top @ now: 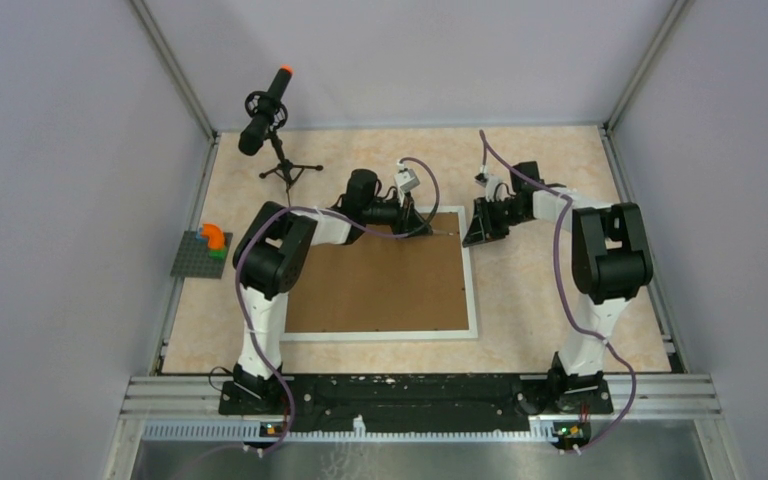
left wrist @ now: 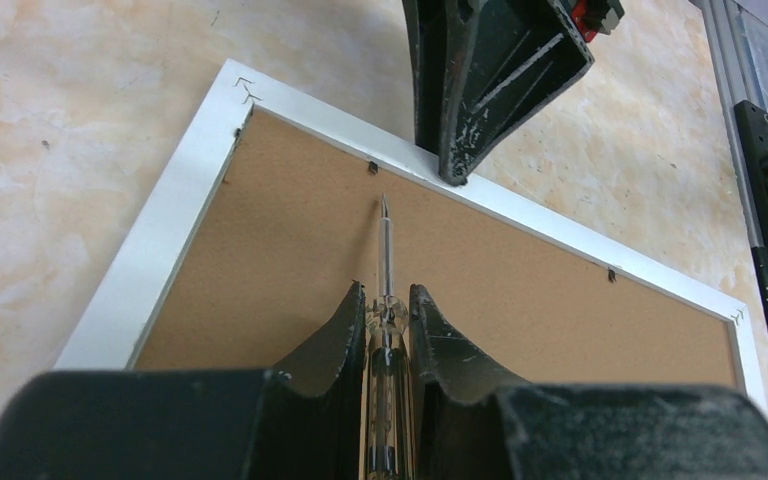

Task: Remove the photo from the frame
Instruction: Release the photo frame item from the photo frame.

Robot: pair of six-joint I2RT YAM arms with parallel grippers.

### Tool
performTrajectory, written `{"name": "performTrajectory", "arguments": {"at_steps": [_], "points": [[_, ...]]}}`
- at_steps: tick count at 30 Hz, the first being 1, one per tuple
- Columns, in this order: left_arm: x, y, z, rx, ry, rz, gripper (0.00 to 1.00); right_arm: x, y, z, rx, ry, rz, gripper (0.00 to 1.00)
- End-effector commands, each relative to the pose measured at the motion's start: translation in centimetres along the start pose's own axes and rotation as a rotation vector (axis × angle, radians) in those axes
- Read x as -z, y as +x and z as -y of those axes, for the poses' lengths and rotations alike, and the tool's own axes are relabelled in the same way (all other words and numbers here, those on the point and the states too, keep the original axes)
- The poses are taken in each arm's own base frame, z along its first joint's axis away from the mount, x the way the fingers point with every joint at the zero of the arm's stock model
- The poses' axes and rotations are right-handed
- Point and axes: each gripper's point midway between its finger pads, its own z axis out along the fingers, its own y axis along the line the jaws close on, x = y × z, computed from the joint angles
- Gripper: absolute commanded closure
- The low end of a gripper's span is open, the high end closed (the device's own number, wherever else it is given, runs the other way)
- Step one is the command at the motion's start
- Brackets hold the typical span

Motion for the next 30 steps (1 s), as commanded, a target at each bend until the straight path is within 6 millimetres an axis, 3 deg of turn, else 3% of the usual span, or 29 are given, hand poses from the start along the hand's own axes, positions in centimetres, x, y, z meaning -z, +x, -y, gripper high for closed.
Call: {"name": "performTrajectory", "arguments": {"at_steps": [1, 17, 30], "points": [[-0.3, -1.6, -0.6, -0.054, 0.01, 0.027, 1.0, -1.0, 3.8, 1.7, -0.106, 0.037, -0.11, 0.75], [-1.3, 0.0, -1.2, 0.004, 0.06, -0.011, 1.0, -2.2, 3.0, 3.0, -0.127, 0.062, -0.115, 0.73], [-2.1, 1.7, -1.5, 0.066, 0.083, -0.047, 1.0, -4.0, 3.1, 2.5, -0.101, 0.069, -0.135, 0.76]]}}
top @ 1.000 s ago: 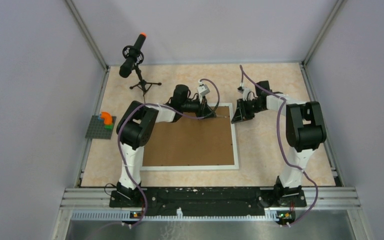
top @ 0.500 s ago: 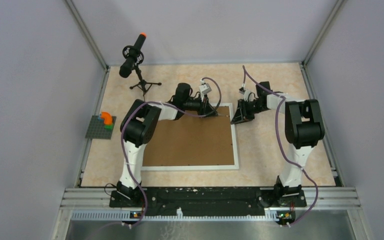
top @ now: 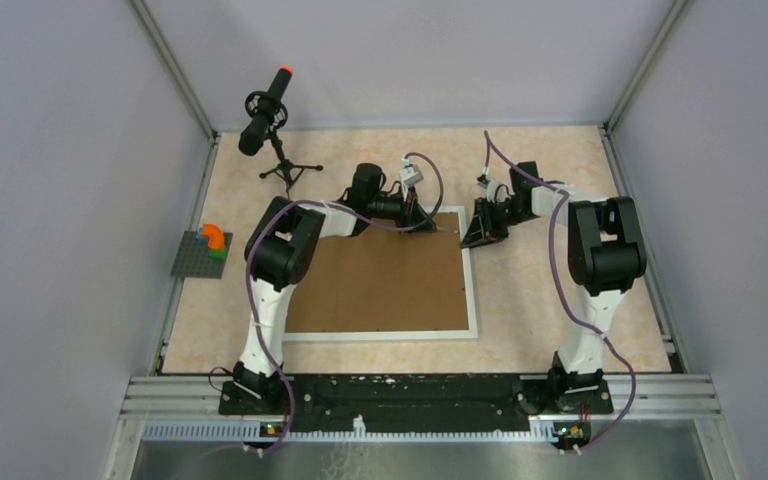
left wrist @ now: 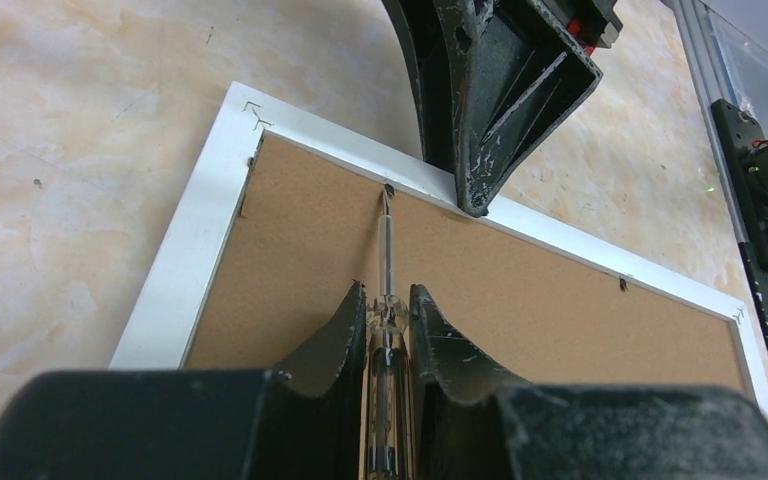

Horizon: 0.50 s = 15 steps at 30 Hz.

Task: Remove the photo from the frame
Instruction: Release the photo frame item from the photo frame.

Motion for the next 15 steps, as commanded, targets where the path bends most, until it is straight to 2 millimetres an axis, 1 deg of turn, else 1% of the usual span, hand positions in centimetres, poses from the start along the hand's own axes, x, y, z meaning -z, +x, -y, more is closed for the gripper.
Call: {"name": "performTrajectory", "arguments": {"at_steps": [1, 3, 6, 10, 14, 15], "points": [[-0.8, 1.9, -0.3, 0.06, 0.014, -0.041, 1.0, -3.4, 1.9, 3.0, 0.044, 0.128, -0.076, 0.77], [-1.2, 2.5, -0.1, 0.07, 0.025, -0.051, 1.0, -3.6, 1.9, 3.0, 0.045, 0.128, -0.076, 0.79], [-1.6, 2.6, 0.6, 0.075, 0.048, -0.061, 1.0, -4.0, 2.0, 2.9, 0.045, 0.127, -0.081, 0.83], [-2.0, 0.4, 3.1, 0.009, 0.089, -0.056, 1.0, -4.3, 1.8, 2.6, 0.053, 0.127, -0.076, 0.86], [-2.7, -0.5, 5.7, -0.018, 0.12, -0.088, 1.0, -4.4, 1.7, 2.6, 0.056, 0.125, -0.072, 0.89], [-2.9, -0.7, 6.2, -0.019, 0.127, -0.093, 1.0, -4.4, 1.7, 2.6, 0.032, 0.126, -0.07, 0.89]]}}
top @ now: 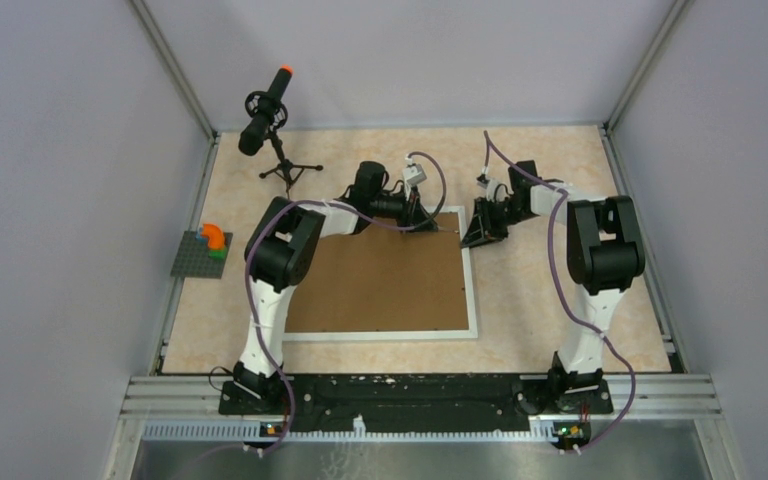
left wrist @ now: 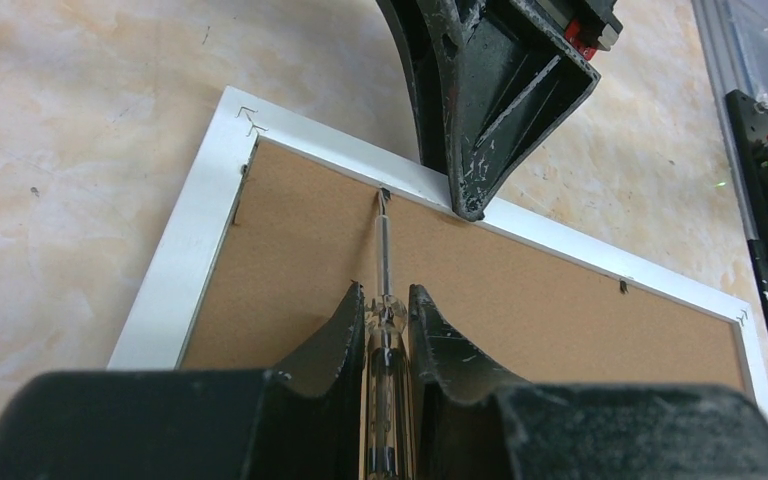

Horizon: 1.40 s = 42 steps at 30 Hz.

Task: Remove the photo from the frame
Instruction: Release the photo frame item from the photo frame.

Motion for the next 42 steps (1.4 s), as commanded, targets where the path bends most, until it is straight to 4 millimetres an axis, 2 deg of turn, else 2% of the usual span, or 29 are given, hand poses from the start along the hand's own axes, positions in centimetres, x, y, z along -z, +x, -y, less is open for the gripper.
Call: {"name": "performTrajectory", "arguments": {"at_steps": [1, 11, 28, 35, 38, 42], "points": [[-2.8, -0.7, 6.2, -0.02, 0.126, -0.073, 1.0, -4.3, 1.5, 2.5, 0.057, 0.113, -0.052, 0.9], [-5.4, -0.9, 9.9, -0.15, 0.188, -0.103, 1.0, -4.3, 1.3, 2.4, 0.046, 0.109, -0.045, 0.94], [-8.3, -3.8, 14.1, -0.313, 0.246, -0.078, 1.0, -4.0, 0.3, 2.6, 0.043, 0.121, -0.019, 0.95], [-8.2, -4.0, 13.9, -0.313, 0.232, -0.082, 1.0, -3.5, 0.1, 3.2, 0.03, 0.133, -0.011, 0.95], [-7.4, -5.0, 12.2, -0.256, 0.16, -0.053, 1.0, -2.9, -0.2, 3.6, 0.029, 0.142, -0.004, 0.93], [-4.6, -7.9, 9.0, -0.167, 0.04, 0.057, 1.0, -0.7, -1.2, 3.9, 0.04, 0.147, 0.046, 0.84]]}}
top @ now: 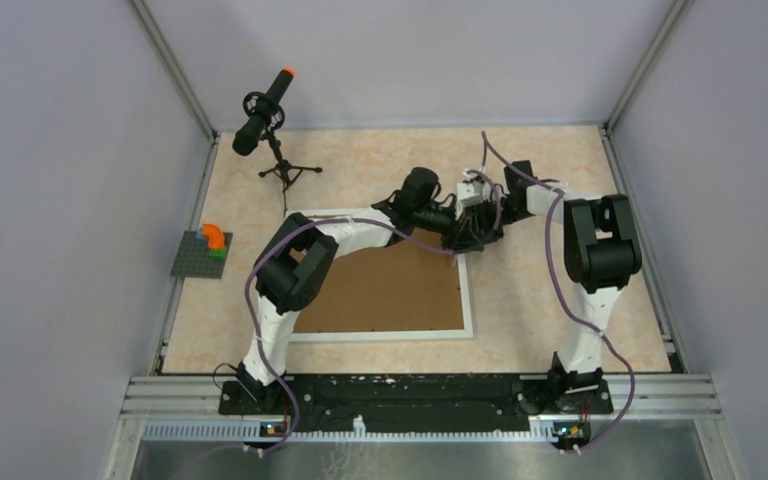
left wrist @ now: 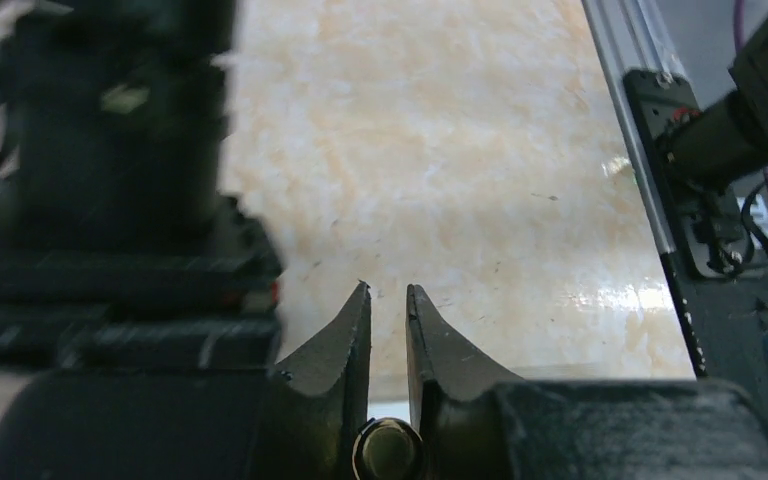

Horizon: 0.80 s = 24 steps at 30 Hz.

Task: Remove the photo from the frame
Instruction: Release the photo frame item from the photo frame.

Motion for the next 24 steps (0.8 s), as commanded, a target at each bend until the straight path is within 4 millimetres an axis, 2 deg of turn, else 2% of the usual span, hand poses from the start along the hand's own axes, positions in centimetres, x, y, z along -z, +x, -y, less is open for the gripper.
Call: {"name": "performTrajectory", "arguments": {"at_steps": [1, 3, 6, 11, 14, 18, 21, 24], "points": [[5.2, -4.4, -3.7, 0.086, -0.141, 0.156, 1.0, 0.7, -1.4, 4.4, 0.083, 0.157, 0.067, 0.81], [6.3, -5.4, -4.4, 0.136, -0.162, 0.196, 1.0, 2.5, -2.3, 4.1, 0.126, 0.148, 0.116, 0.73], [7.4, -6.7, -5.5, 0.206, -0.217, 0.242, 1.0, 5.2, -3.6, 2.6, 0.217, 0.128, 0.199, 0.57], [9.3, -8.2, -8.0, 0.358, -0.318, 0.333, 1.0, 7.9, -4.1, -1.8, 0.399, 0.056, 0.294, 0.38], [9.6, -9.5, -8.3, 0.401, -0.318, 0.384, 1.0, 7.7, -4.2, -4.8, 0.485, 0.022, 0.323, 0.36], [9.5, -10.7, -8.0, 0.454, -0.284, 0.432, 1.0, 6.2, -4.6, -8.5, 0.554, -0.042, 0.343, 0.36], [9.8, -11.5, -7.7, 0.452, -0.277, 0.472, 1.0, 5.2, -4.6, -10.3, 0.576, -0.085, 0.333, 0.39], [9.9, -11.9, -7.5, 0.456, -0.264, 0.493, 1.0, 4.2, -4.5, -11.1, 0.581, -0.121, 0.319, 0.45]]}}
